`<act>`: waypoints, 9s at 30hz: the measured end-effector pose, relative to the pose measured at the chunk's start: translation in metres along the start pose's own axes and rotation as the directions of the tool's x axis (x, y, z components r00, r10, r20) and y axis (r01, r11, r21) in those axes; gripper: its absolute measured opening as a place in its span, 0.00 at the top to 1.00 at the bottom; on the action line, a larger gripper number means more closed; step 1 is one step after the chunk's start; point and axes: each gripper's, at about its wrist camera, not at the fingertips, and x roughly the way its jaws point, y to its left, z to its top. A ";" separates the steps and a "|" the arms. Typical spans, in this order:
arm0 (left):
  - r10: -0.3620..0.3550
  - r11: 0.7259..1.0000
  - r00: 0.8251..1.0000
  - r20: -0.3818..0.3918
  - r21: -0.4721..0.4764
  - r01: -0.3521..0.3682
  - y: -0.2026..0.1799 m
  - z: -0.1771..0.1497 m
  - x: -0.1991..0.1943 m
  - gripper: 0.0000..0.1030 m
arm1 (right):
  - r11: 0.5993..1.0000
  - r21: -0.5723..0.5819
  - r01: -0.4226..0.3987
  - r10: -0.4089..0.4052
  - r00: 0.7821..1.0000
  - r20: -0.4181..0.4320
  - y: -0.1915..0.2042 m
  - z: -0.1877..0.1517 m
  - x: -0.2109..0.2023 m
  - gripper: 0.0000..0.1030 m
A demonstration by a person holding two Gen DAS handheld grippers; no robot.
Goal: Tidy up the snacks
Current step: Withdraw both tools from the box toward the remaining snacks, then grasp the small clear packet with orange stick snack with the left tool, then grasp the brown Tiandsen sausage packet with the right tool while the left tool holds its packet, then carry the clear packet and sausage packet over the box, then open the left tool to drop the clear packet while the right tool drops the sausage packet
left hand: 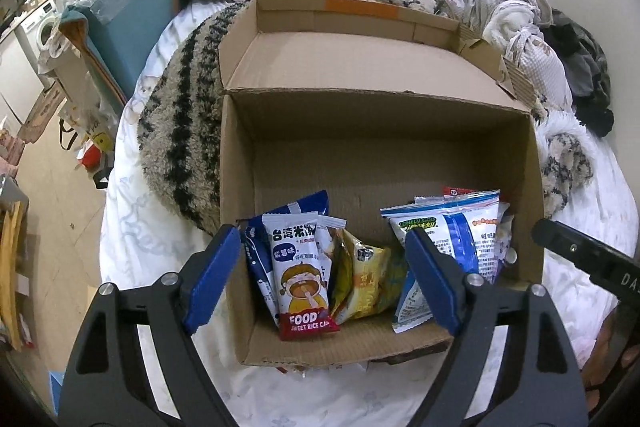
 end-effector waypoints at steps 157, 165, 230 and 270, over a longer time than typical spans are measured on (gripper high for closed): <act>0.040 0.985 0.982 -0.184 -0.160 -0.071 0.068 -0.106 -0.023 0.83 | 0.950 -0.311 0.033 -0.201 0.827 -0.525 0.035 -0.150 0.062 0.45; 0.053 0.986 0.981 -0.186 -0.144 -0.080 0.068 -0.111 -0.024 0.83 | 0.898 -0.435 0.067 -0.277 0.855 -0.440 0.068 -0.176 0.072 0.29; -0.072 0.997 0.996 -0.062 -0.027 0.070 0.007 -0.002 0.002 0.83 | 0.999 -0.045 -0.005 0.006 0.999 0.034 0.009 0.017 0.002 0.48; -0.058 0.998 0.996 0.064 -0.021 0.060 0.010 -0.012 -0.017 0.16 | 0.998 -0.056 -0.032 0.039 0.991 0.127 0.014 0.019 -0.019 0.06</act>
